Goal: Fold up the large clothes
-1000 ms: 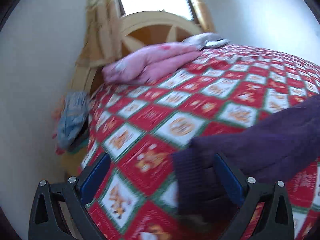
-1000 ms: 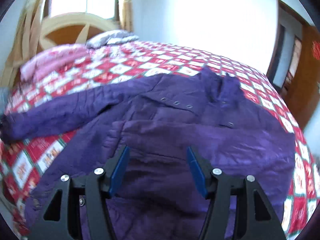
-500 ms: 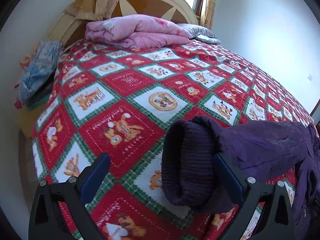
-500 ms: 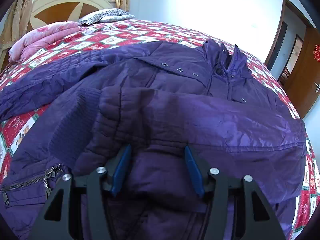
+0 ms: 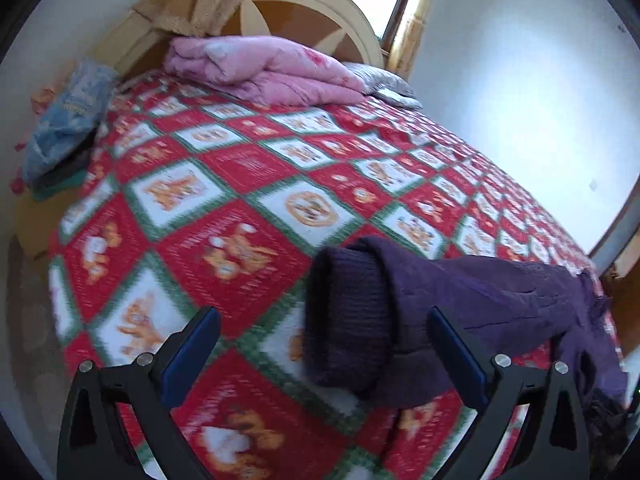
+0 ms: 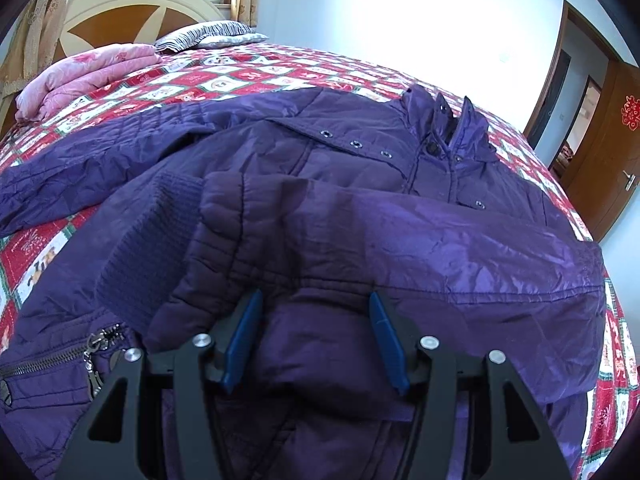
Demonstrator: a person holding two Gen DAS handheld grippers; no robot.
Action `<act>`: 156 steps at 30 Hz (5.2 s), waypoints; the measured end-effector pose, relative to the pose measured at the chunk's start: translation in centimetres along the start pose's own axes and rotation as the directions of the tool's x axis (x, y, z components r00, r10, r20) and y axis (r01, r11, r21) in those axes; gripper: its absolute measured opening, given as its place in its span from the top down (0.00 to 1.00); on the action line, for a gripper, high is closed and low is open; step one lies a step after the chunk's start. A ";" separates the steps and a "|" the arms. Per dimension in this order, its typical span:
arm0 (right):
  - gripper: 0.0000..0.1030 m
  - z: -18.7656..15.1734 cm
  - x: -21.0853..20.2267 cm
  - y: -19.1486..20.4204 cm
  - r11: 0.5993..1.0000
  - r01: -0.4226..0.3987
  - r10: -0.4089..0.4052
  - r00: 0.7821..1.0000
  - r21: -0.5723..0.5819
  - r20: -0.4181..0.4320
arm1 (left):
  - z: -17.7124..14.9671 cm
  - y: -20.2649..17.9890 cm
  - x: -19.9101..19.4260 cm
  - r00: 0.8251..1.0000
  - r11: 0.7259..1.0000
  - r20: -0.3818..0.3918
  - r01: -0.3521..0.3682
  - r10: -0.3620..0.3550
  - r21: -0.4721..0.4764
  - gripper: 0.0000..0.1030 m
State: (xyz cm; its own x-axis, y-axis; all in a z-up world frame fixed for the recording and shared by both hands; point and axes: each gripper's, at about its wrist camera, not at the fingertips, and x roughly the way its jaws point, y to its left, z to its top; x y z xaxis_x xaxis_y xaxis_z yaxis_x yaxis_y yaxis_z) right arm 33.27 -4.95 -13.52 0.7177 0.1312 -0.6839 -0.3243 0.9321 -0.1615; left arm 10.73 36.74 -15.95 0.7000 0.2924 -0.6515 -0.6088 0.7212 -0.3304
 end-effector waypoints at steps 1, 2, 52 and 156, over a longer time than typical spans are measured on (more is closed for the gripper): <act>0.42 0.0 0.0 0.1 1.000 0.004 -0.004 1.000 -0.002 0.001 | 0.0 -0.2 0.8 1.000 1.000 -0.016 0.008 -0.009 -0.011 0.01; 0.42 0.0 0.0 0.1 1.000 0.007 -0.007 1.000 -0.004 0.002 | 0.1 -0.3 1.9 1.000 1.000 -0.028 -0.009 0.009 -0.022 0.01; 0.42 -13.8 -10.1 -18.1 0.852 0.026 -0.036 0.999 0.522 0.009 | -22.6 -49.8 -11.1 0.782 0.226 -0.254 0.446 -0.569 0.866 0.46; 0.49 -4.3 -2.2 -9.3 0.952 0.005 0.016 0.998 0.307 -0.064 | -12.5 -41.1 11.3 0.958 0.696 -0.259 0.269 -0.122 0.665 0.01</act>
State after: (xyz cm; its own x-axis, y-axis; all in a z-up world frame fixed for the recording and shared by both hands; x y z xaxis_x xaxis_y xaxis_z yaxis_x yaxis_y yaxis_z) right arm 32.10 -15.33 -13.58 0.6714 0.1241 -0.7306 -0.1159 0.9913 0.0619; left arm 39.02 2.54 -18.22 0.6485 0.0291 -0.7606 0.0126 0.9987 0.0489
